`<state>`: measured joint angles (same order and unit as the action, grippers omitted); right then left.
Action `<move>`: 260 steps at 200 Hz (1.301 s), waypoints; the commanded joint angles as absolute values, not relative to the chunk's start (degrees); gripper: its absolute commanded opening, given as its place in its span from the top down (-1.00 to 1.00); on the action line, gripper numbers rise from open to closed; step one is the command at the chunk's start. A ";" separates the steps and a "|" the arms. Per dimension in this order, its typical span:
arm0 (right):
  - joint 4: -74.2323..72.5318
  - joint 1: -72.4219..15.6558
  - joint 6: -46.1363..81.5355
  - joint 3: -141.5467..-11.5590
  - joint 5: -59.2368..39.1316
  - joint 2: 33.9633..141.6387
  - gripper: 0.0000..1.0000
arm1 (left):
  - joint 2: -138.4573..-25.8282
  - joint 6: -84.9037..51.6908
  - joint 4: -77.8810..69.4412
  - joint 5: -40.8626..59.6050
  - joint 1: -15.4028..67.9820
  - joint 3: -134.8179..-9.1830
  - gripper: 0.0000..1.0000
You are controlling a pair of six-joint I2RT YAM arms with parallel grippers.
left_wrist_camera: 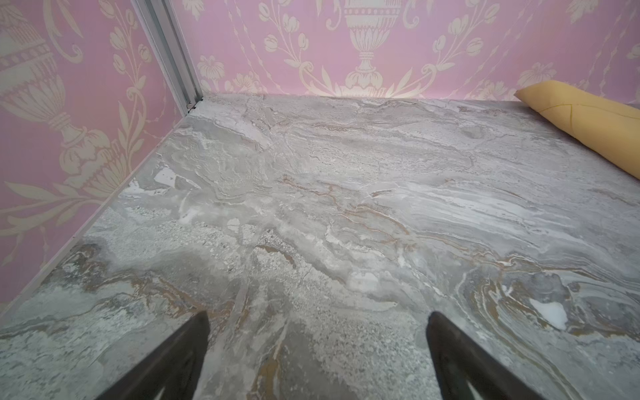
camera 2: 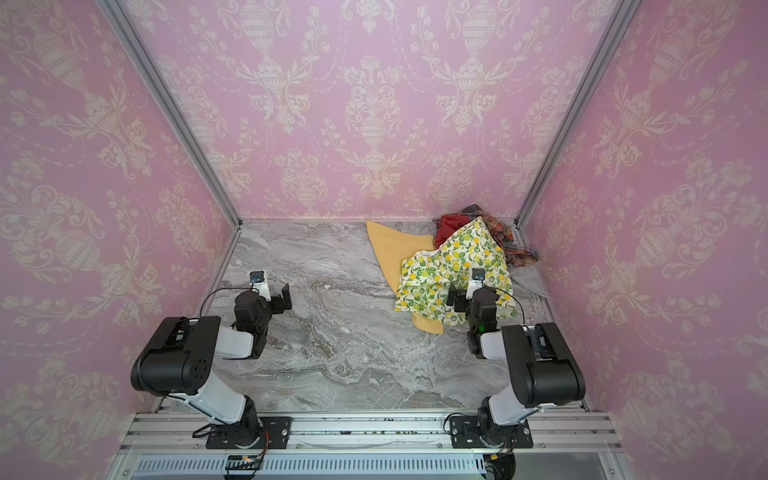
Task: Pick out a specific cloth from the pile
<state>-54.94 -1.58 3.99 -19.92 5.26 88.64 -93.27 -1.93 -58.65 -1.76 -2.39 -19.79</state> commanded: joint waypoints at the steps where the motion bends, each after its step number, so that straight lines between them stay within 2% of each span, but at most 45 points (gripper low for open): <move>1: -55.37 -1.54 2.72 -20.28 4.42 88.67 -1.00 | -93.60 -0.44 -57.66 -0.60 -2.11 -20.51 -0.99; 224: -55.39 -1.49 2.72 -20.36 4.43 88.61 -1.00 | -93.60 -1.85 -57.31 -4.00 -2.20 -20.65 -0.99; 260: -57.47 -2.04 2.99 -19.19 7.05 88.53 -1.00 | -93.69 -1.52 -57.39 -5.08 -1.59 -20.65 -0.99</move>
<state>-55.05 -1.65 4.01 -19.92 5.37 88.64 -93.27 -1.98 -58.61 -3.05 -2.33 -19.79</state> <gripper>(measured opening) 0.999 0.993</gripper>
